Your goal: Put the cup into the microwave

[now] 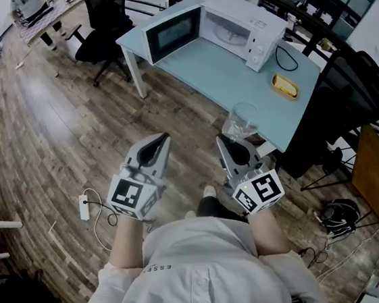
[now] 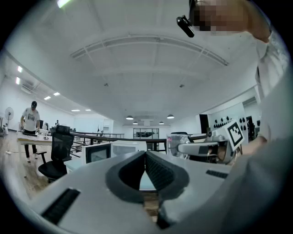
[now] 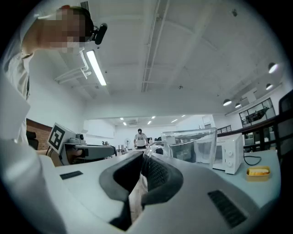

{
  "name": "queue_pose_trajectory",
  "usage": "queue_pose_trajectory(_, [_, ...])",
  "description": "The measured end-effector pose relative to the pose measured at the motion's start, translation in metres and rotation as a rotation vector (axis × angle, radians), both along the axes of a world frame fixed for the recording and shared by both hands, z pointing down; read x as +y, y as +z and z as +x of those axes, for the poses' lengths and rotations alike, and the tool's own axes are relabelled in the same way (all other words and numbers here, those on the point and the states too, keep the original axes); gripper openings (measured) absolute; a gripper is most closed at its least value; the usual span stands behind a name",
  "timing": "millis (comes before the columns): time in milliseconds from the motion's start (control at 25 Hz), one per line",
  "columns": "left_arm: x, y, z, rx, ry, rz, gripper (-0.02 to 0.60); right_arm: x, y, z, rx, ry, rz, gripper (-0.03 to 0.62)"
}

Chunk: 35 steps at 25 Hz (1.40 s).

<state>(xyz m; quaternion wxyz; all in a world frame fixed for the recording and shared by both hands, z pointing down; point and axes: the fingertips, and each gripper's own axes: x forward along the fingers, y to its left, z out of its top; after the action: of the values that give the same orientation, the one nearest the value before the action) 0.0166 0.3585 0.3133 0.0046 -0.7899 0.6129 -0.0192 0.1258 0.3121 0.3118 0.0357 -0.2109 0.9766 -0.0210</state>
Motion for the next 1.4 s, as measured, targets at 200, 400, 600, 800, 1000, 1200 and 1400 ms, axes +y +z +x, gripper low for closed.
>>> queue_pose_trajectory(200, [0.0, -0.002, -0.003, 0.0, 0.005, 0.004, 0.003, 0.0, -0.001, -0.002, 0.001, 0.008, 0.005, 0.017])
queue_pose_trajectory(400, [0.0, -0.003, -0.005, 0.011, 0.007, 0.01, 0.003, -0.001, -0.003, -0.001, 0.01, 0.019, 0.009, 0.017])
queue_pose_trajectory(600, [-0.001, 0.002, -0.009, 0.018, 0.0, 0.006, 0.003, -0.003, 0.0, -0.005, 0.01, 0.015, 0.01, 0.017])
queue_pose_trajectory(800, [-0.008, 0.007, -0.018, 0.02, -0.013, -0.001, 0.003, -0.015, 0.005, -0.016, 0.018, -0.006, 0.006, 0.017])
queue_pose_trajectory(1000, [-0.036, 0.018, -0.036, 0.015, -0.04, -0.015, 0.003, -0.048, 0.017, -0.035, 0.022, -0.034, -0.005, 0.017])
queue_pose_trajectory(1200, [-0.085, 0.034, -0.06, 0.003, -0.058, -0.05, 0.003, -0.103, 0.034, -0.065, 0.018, -0.062, -0.031, 0.017])
queue_pose_trajectory(1400, [-0.171, 0.037, -0.088, -0.009, -0.046, -0.072, 0.003, -0.189, 0.038, -0.099, 0.019, -0.071, -0.047, 0.017])
